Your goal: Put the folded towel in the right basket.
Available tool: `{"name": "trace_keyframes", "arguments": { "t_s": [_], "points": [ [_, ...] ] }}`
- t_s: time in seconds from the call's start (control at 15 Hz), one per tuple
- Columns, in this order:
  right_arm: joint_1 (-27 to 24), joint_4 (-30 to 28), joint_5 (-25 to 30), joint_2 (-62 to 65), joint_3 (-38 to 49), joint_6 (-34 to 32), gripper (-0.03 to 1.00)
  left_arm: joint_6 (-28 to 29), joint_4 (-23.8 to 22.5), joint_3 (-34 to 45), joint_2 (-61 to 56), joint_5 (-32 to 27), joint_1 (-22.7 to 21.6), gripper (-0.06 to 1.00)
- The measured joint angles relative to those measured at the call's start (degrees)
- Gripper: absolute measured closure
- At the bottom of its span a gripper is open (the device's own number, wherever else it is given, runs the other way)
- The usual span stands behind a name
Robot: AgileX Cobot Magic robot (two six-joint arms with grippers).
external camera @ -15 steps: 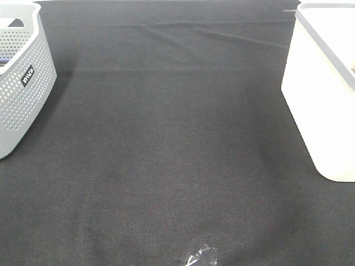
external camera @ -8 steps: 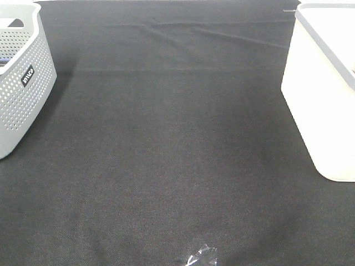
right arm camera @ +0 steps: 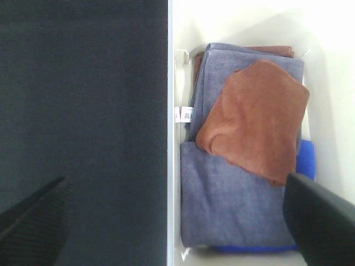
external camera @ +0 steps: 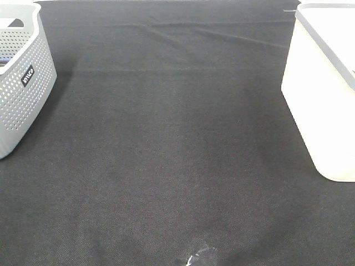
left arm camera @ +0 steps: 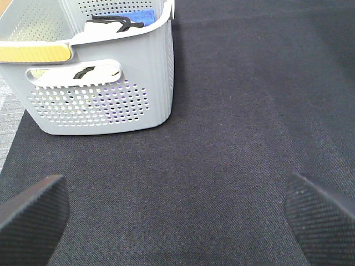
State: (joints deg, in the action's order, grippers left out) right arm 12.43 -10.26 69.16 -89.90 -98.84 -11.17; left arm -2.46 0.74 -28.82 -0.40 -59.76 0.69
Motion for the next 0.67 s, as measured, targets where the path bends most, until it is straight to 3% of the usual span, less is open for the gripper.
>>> {"name": "trace_keyframes", "arguments": {
  "t_s": [0.13, 0.67],
  "points": [
    [0.23, -0.29, 0.06, 4.64, 4.7, -1.03, -0.01, 0.06, 0.0, 0.0, 0.0, 0.0, 0.0, -0.04],
    [0.23, 0.06, -6.7, 44.63, 44.35, -1.78, -0.01, 0.06, 0.0, 0.0, 0.0, 0.0, 0.0, -0.04]
  ]
}}
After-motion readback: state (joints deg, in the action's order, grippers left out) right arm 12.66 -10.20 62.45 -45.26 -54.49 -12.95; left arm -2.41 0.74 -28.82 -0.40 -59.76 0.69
